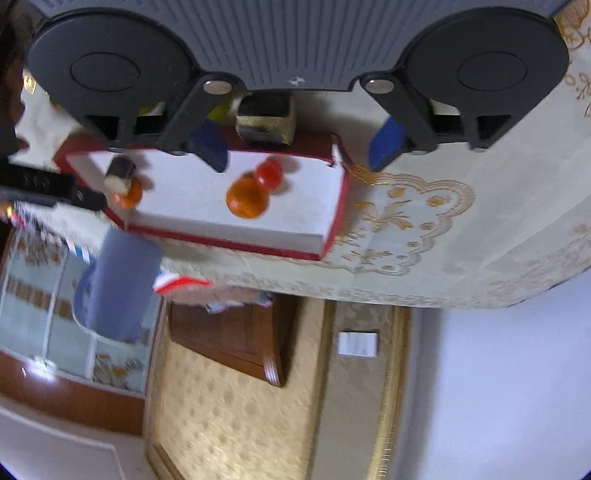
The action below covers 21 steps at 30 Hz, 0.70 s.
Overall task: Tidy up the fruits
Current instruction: 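Withdraw both open tools from the tray toward the remaining fruits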
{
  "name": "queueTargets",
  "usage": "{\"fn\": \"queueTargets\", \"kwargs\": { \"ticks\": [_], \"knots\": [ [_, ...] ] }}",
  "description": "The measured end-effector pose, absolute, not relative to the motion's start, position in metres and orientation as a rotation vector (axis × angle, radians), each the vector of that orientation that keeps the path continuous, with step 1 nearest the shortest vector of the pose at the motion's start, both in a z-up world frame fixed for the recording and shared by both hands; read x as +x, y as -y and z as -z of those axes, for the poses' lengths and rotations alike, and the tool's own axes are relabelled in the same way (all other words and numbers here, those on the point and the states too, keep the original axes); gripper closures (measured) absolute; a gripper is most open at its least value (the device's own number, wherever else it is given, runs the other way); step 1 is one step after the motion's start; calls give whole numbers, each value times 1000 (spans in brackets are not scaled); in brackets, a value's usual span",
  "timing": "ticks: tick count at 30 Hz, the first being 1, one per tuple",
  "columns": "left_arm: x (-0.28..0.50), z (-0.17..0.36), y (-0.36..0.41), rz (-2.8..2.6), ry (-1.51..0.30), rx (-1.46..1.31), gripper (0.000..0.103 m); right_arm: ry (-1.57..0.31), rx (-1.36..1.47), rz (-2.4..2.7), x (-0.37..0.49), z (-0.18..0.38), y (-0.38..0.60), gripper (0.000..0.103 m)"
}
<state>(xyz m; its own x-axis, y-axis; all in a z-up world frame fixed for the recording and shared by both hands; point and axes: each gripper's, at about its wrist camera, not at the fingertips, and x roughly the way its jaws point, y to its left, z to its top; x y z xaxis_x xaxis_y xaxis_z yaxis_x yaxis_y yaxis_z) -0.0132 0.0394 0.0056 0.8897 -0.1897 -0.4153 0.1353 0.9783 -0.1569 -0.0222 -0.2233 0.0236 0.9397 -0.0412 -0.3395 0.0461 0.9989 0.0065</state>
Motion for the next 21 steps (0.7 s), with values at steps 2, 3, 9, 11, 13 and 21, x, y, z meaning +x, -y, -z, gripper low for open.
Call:
{"fn": "queueTargets", "kwargs": {
  "ticks": [2,3,9,11,13,21],
  "knots": [
    [-9,-5,-44,162,-464,-160,13,-336,23,42,-28,-24,226,6],
    [-6,-5,-46,165,-472,-166,13,-345,25,35,-30,-25,227,6],
    [-6,-4,-36,181,-474,-114,13,-382,109,2,-58,-20,245,6],
    [-6,-3,-36,185,-482,-110,13,-385,148,5,-68,-17,255,6],
    [-5,-2,-38,186,-494,-120,13,-392,177,12,-75,-16,264,6],
    [0,2,-36,194,-536,-112,13,-451,92,-12,-98,-7,267,18]
  ]
}}
